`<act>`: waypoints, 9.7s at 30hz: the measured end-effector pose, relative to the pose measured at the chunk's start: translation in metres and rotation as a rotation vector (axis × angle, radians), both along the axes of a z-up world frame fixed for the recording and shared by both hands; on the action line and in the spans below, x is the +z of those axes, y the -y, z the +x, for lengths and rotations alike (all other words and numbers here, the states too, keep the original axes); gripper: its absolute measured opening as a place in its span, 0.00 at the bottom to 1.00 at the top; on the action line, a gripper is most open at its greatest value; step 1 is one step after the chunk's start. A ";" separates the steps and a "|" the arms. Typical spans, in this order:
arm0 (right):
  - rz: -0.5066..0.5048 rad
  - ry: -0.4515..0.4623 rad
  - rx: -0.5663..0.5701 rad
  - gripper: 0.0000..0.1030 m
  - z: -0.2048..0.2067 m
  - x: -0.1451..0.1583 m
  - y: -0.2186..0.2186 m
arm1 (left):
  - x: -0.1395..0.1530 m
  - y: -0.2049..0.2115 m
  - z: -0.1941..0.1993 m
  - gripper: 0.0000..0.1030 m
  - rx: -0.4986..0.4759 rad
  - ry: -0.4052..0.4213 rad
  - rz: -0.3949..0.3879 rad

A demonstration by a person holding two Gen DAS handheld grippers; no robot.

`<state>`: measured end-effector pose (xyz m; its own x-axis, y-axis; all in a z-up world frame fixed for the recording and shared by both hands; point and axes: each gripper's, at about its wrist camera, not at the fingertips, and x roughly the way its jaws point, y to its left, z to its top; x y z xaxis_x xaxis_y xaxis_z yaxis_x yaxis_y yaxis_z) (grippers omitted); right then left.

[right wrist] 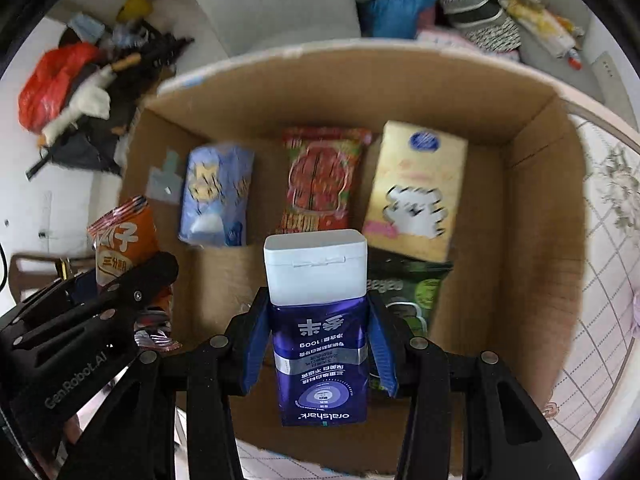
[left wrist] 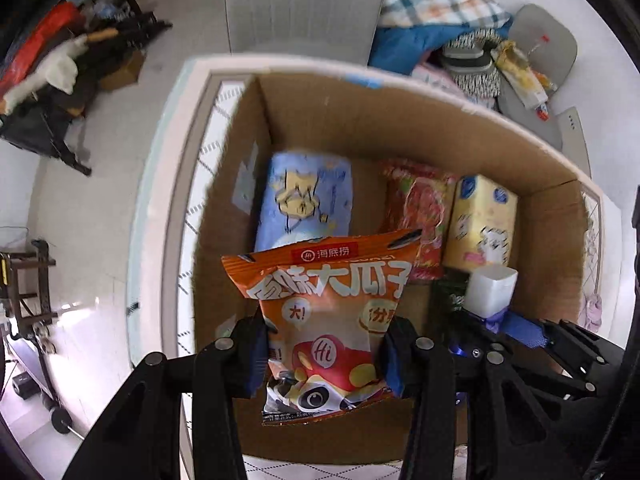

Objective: Organize soft objects

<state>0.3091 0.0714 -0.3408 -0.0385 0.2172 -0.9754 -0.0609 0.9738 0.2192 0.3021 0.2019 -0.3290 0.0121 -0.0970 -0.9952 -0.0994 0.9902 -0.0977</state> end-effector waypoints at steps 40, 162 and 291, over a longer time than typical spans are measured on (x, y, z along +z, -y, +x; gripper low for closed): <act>-0.136 0.090 0.062 0.98 -0.073 0.063 0.051 | 0.088 0.019 -0.083 0.92 0.023 0.147 0.086; 0.077 0.123 -0.221 0.45 -0.074 0.115 0.288 | 0.131 0.235 -0.044 0.15 -0.259 0.268 -0.124; -0.147 0.556 -0.145 1.00 -0.250 0.356 0.120 | 0.324 0.070 -0.231 0.99 -0.014 0.543 0.126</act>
<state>0.0593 -0.0485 0.0149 0.5068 0.0435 -0.8610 0.0076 0.9985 0.0549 0.0709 0.1321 -0.0052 0.5261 0.0180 -0.8502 -0.0541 0.9985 -0.0123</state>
